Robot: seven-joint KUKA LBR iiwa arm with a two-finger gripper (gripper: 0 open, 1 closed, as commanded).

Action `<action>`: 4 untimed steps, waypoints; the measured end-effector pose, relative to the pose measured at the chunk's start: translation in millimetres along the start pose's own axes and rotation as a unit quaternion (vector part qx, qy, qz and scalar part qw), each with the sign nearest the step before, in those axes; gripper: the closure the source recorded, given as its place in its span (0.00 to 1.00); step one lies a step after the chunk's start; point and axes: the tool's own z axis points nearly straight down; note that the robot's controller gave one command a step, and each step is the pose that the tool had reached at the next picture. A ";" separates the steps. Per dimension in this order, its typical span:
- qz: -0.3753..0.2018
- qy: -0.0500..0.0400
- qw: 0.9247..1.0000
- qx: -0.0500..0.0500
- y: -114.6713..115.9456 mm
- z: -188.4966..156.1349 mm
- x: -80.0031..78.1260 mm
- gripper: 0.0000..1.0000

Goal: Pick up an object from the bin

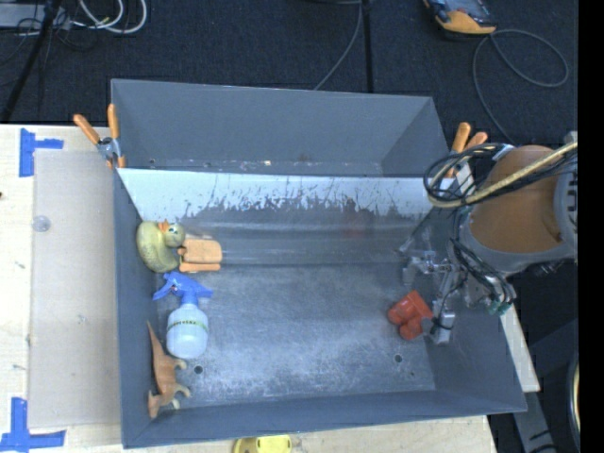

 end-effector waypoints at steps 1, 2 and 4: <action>-0.156 -0.003 0.988 0.003 -1.0 25.6 26.8 1.00; -0.157 -0.003 0.988 0.004 -0.8 25.7 26.8 1.00; -0.157 0.000 0.988 0.001 6.7 -70.9 34.9 1.00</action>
Offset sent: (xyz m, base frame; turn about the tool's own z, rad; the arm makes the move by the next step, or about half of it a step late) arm 0.0000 0.0000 0.0000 0.0000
